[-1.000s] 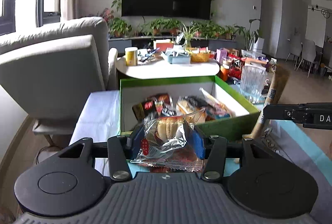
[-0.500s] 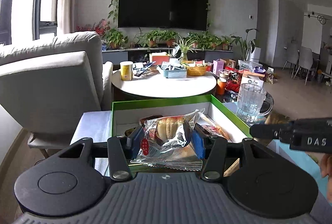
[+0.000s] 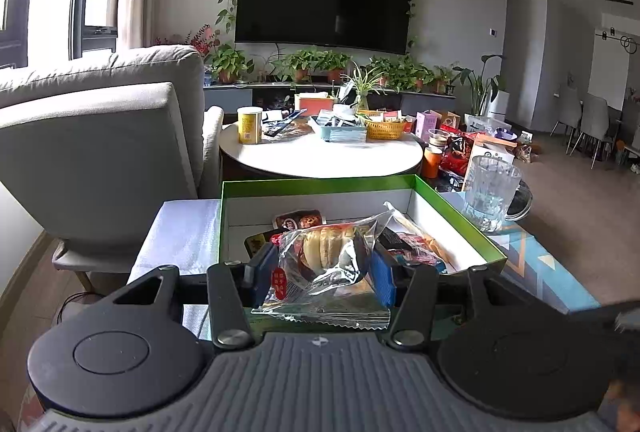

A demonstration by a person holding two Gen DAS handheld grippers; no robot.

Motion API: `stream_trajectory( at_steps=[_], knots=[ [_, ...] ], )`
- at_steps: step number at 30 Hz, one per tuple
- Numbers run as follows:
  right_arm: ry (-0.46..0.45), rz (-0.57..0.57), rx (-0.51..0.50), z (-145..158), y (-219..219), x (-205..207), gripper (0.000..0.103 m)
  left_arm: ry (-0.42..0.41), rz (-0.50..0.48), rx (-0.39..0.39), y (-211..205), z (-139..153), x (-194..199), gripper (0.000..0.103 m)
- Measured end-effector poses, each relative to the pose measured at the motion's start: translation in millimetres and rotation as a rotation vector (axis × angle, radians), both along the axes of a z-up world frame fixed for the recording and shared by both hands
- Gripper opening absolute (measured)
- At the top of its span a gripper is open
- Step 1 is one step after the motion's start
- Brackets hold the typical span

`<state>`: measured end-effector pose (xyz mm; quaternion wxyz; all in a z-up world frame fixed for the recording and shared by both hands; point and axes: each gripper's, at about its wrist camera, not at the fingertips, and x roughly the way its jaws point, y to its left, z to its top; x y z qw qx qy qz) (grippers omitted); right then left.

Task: Organize snacks
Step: 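Lift the cookie packet over the green box with the left tool while the right tool holds the stick, then lower both packets into the green box and open both tools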

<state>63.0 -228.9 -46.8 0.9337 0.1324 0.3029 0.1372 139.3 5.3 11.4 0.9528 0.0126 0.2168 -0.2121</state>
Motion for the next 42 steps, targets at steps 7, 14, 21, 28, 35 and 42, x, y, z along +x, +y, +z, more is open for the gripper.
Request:
stream_trajectory(
  at_steps=[7, 14, 21, 28, 35, 42],
  knots=[
    [0.101, 0.007, -0.059, -12, 1, -21, 0.035, 0.002, 0.002, 0.003, 5, -1, -3, 0.047],
    [0.09, 0.007, -0.128, -15, 18, -23, 0.059, 0.011, 0.002, 0.0, 3, -3, -4, 0.047],
    [0.108, 0.007, -0.224, -20, 36, -8, 0.022, 0.003, 0.015, -0.006, 9, 0, -6, 0.047],
    [-0.004, 0.009, -0.142, 12, 27, -23, 0.022, 0.008, 0.016, -0.009, 6, -1, -6, 0.047],
    [-0.145, -0.035, -0.12, 50, 20, -8, 0.022, -0.008, 0.025, -0.016, 6, 6, -2, 0.047],
    [-0.249, -0.062, -0.095, 75, 16, 18, 0.022, -0.053, 0.014, -0.013, -4, 20, 10, 0.047]
  ],
)
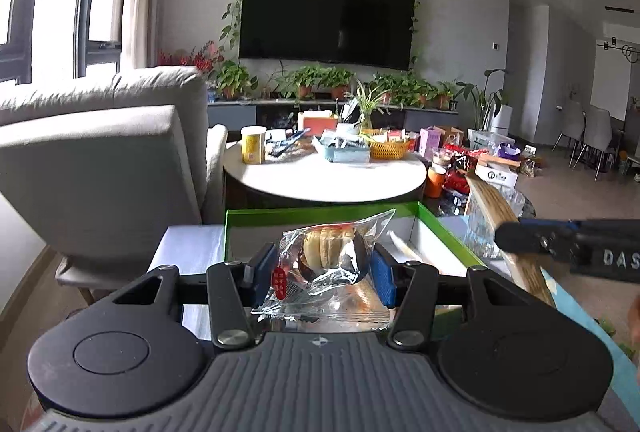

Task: Organize snacks
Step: 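Lower both packets into the green box and open both tools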

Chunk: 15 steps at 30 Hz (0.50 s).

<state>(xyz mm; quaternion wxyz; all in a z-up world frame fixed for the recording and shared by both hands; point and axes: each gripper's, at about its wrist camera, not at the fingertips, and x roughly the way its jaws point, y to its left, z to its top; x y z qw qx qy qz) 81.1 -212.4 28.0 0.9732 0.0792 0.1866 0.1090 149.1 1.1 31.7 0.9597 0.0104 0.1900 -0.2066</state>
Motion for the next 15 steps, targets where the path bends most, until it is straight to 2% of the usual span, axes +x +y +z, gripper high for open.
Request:
stream_trajectory(
  at_steps=[9, 15],
  knots=[
    [-0.035, -0.002, 0.034, 12, -6, 38, 0.022, -0.035, -0.008, -0.005, -16, 13, 31, 0.047],
    [-0.038, -0.01, 0.051, 15, -6, 62, 0.022, -0.034, -0.009, 0.001, -24, 10, 54, 0.047]
  ],
)
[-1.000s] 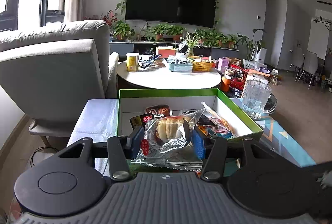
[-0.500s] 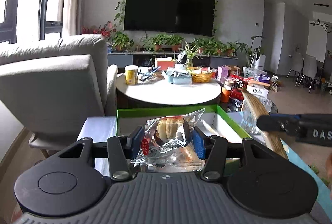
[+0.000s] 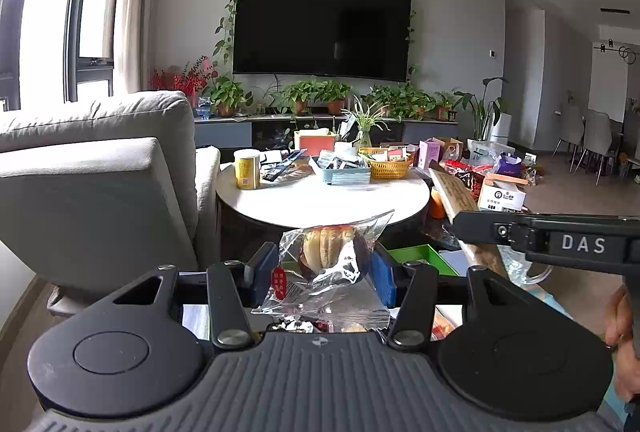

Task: Organize snacks
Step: 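Lower both packets into the green box and open both tools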

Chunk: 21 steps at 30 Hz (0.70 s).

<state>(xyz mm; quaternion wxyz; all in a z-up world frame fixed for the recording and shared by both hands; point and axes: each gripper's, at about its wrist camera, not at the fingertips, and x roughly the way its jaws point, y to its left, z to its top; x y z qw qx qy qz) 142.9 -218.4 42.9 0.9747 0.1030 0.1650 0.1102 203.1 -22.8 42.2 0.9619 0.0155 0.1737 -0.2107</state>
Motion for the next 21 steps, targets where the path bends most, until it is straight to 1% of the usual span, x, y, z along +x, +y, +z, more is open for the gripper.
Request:
stream_trajectory(
  at_steps=[7, 12, 18, 21],
  knots=[
    [0.051, 0.017, 0.021, -13, 3, 27, 0.022, 0.035, 0.003, 0.032, -6, -13, 27, 0.047],
    [0.098, 0.029, 0.039, -26, 2, 44, 0.022, 0.084, 0.015, 0.03, -3, -27, 42, 0.047],
    [0.136, 0.026, 0.032, -37, 3, 53, 0.022, 0.124, 0.007, 0.046, -4, -40, 48, 0.048],
    [0.166, 0.02, 0.02, -43, 2, 55, 0.022, 0.159, 0.002, 0.056, -6, -46, 50, 0.048]
  ],
)
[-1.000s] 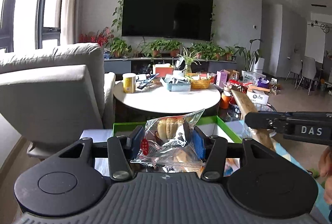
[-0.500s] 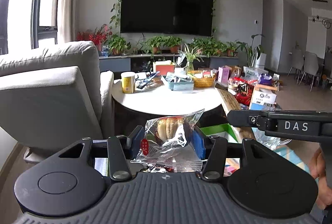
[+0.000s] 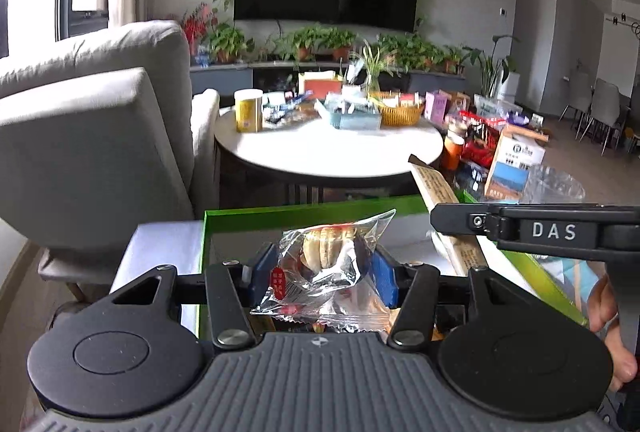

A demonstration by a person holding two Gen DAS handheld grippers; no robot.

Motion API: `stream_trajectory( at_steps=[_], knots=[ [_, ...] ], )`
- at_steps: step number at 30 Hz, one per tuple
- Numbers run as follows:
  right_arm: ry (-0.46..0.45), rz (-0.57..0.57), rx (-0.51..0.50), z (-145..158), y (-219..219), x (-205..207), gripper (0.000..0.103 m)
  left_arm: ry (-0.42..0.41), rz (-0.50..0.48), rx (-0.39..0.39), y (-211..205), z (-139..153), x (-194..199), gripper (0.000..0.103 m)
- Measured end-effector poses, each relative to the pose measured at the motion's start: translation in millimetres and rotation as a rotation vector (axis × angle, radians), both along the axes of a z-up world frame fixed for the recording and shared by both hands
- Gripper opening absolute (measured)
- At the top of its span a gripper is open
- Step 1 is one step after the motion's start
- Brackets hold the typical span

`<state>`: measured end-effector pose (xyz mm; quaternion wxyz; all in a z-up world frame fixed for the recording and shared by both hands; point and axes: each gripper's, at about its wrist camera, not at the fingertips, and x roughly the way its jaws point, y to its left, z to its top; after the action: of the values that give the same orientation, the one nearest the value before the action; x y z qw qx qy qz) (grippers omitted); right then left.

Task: Organize snacks
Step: 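Lower both packets into the green box and open both tools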

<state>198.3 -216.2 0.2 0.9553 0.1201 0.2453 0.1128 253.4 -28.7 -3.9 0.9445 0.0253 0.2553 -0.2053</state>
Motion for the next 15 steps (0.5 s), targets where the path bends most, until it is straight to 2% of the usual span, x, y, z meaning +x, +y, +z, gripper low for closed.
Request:
stream_trajectory(
  at_steps=[4, 7, 11, 13, 14, 15],
  knots=[
    [0.043, -0.018, -0.009, -7, 0, 0, 0.024, 0.019, 0.01, 0.044, -4, -6, -1, 0.049],
    [0.057, -0.032, 0.001, -7, -4, -3, 0.025, 0.015, 0.001, 0.047, -2, -6, -6, 0.049],
    [0.053, -0.046, 0.014, -3, -8, -7, 0.025, -0.015, 0.013, 0.045, 0, 0, -13, 0.059],
    [0.042, -0.054, 0.022, 1, -8, -10, 0.035, -0.02, 0.02, 0.047, 1, 3, -14, 0.059],
    [0.034, -0.064, 0.022, 3, -7, -11, 0.044, -0.021, 0.019, 0.047, 1, 4, -16, 0.059],
    [0.023, -0.074, 0.019, 4, -7, -14, 0.045, -0.023, 0.016, 0.047, 3, 5, -19, 0.059]
  ],
)
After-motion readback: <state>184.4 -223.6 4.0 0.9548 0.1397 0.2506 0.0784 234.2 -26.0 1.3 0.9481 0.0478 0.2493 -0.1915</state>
